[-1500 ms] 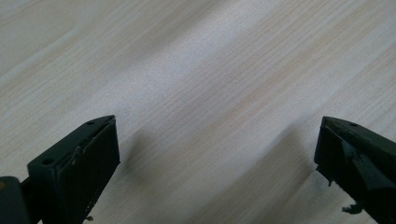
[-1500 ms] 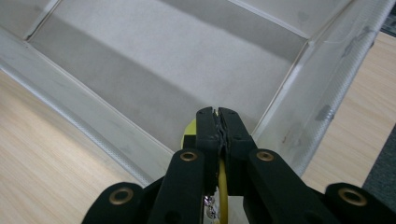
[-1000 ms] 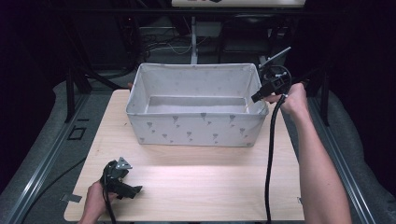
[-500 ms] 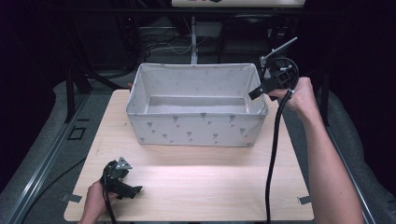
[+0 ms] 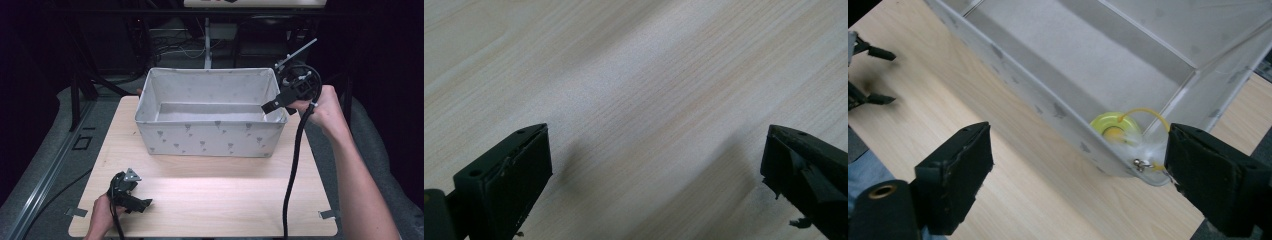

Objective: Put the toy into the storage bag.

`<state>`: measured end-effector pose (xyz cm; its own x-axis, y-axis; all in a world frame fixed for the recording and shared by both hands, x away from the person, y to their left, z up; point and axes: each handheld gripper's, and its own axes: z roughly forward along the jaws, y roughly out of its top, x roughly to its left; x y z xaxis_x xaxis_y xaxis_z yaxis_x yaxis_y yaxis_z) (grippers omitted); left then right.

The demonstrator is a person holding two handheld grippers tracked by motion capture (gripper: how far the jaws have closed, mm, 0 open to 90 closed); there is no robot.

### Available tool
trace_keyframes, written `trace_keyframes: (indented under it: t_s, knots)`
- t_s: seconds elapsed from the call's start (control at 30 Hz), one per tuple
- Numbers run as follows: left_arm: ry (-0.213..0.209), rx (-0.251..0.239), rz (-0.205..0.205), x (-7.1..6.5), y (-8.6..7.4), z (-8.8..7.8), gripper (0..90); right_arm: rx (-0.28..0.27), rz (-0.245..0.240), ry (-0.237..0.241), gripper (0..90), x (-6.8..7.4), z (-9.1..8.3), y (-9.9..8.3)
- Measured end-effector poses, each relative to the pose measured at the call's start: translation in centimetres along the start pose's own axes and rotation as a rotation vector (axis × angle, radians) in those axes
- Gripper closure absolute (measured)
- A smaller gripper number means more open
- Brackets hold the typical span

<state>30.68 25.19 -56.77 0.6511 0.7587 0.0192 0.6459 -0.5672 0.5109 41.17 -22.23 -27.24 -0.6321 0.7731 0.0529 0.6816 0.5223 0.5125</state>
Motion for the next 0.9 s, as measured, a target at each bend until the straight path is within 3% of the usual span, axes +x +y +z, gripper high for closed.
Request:
trace_keyframes:
  t_s: [0.3,0.53,0.9]
  knots:
    - [-0.002,0.007,0.004,0.0,0.0,0.1,0.3,0.014,-0.092,-0.003,7.2,3.2,-0.3,-1.3]
    - [0.004,0.004,0.003,-0.1,0.0,0.2,0.3,0.037,-0.137,0.009,6.7,4.9,0.9,-3.4]
    - [0.004,0.007,0.007,-0.2,0.1,0.2,0.3,0.075,-0.158,0.032,5.6,6.3,3.7,-7.1]
